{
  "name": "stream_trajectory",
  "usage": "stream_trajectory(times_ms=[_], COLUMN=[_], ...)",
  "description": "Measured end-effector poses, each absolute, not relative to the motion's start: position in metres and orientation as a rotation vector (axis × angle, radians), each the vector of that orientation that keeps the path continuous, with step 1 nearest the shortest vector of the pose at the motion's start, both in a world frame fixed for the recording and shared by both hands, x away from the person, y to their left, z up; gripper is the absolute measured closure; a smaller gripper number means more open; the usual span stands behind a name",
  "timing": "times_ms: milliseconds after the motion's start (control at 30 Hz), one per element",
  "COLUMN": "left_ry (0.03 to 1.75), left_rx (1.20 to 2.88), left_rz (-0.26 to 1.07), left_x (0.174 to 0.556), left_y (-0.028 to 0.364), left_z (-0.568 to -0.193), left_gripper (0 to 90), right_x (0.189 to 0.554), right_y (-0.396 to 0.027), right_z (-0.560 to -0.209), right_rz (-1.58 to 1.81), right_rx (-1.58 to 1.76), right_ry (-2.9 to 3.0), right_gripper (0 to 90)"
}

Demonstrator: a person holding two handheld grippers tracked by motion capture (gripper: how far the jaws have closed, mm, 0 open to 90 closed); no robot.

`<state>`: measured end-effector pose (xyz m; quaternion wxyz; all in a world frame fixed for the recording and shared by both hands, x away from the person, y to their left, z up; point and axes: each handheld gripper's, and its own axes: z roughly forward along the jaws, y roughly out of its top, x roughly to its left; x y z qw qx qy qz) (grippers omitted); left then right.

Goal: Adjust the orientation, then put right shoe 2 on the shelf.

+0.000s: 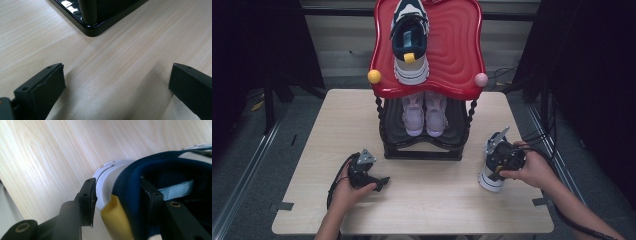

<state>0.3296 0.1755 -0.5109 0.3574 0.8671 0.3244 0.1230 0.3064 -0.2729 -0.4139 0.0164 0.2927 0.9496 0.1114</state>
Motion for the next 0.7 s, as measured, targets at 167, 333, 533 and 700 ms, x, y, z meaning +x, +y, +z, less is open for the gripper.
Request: stream_trajectory(times_ms=[167, 333, 533, 700], left_ry=[0.838, 0.837, 0.837, 0.837], left_rx=[2.238, 2.238, 2.238, 2.238], left_rz=[0.318, 0.318, 0.318, 0.318], left_x=[0.33, 0.33, 0.33, 0.33], left_y=[0.176, 0.176, 0.176, 0.176], left_z=[-0.511, -0.511, -0.511, -0.511], left_gripper=[0.0, 0.0, 0.0, 0.0], right_x=[0.309, 0.314, 0.319, 0.321], right_y=[-0.27, -0.267, -0.26, -0.26], right_z=[-0.422, -0.424, -0.425, -0.425], right_rz=[0.261, 0.174, 0.105, 0.101], right_rx=[0.862, 0.839, 0.765, 0.723], right_ry=[2.995, 3.04, 3.107, 3.124], right_gripper=[52.7, 56.0, 64.6, 69.0])
